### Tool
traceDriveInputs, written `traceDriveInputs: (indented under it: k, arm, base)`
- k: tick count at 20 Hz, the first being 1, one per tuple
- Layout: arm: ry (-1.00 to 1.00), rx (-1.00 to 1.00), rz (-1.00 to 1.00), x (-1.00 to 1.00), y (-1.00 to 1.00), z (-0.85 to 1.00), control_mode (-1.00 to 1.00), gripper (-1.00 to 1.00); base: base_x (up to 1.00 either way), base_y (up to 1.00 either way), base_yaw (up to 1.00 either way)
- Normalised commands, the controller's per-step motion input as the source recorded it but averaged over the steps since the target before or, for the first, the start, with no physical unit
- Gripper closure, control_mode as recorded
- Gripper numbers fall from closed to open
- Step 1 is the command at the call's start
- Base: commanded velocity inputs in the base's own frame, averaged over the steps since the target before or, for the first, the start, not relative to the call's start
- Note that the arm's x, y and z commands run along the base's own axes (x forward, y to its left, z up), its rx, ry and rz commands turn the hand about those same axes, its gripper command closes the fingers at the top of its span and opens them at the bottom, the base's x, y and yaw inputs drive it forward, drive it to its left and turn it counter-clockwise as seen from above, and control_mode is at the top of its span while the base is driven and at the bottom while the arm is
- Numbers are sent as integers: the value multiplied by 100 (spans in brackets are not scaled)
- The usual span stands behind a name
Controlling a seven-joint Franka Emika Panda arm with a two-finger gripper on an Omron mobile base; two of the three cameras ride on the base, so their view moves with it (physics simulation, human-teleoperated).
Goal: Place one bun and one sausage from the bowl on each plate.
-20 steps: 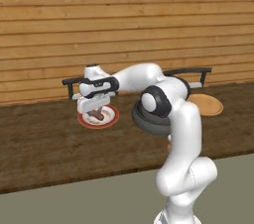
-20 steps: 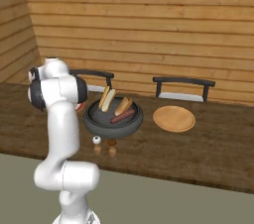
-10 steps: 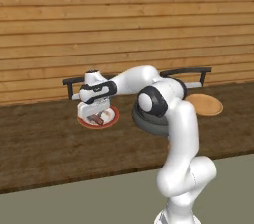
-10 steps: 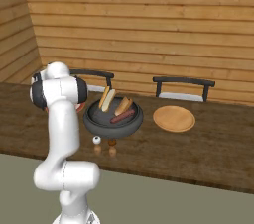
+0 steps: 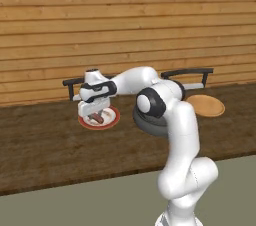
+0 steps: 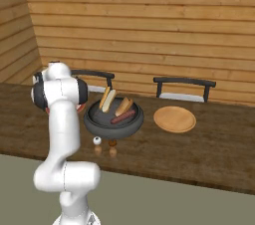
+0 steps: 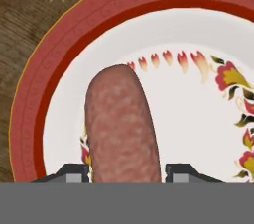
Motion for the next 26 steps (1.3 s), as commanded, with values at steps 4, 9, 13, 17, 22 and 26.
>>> traceDriveInputs:
  k: [4,9,13,17,22,26]
  arm:
    - [0,-4,0,0,0,5,-100,-100]
    - [-1,-2,0,-22,-5,29,-100,-100]
    - [-13,0,-3,-99,-42,74,-100,-100]
    - [-4,0,-13,-97,-85,50,-100,-100]
    - [-2,1,-20,-88,-100,34,-100,-100]
    - [-2,5,-21,-74,-100,22,-100,-100]
  base:
    - [0,0,0]
    - [0,0,0]
    - [0,0,0]
    - [0,0,0]
    - [0,0,0]
    - [0,0,0]
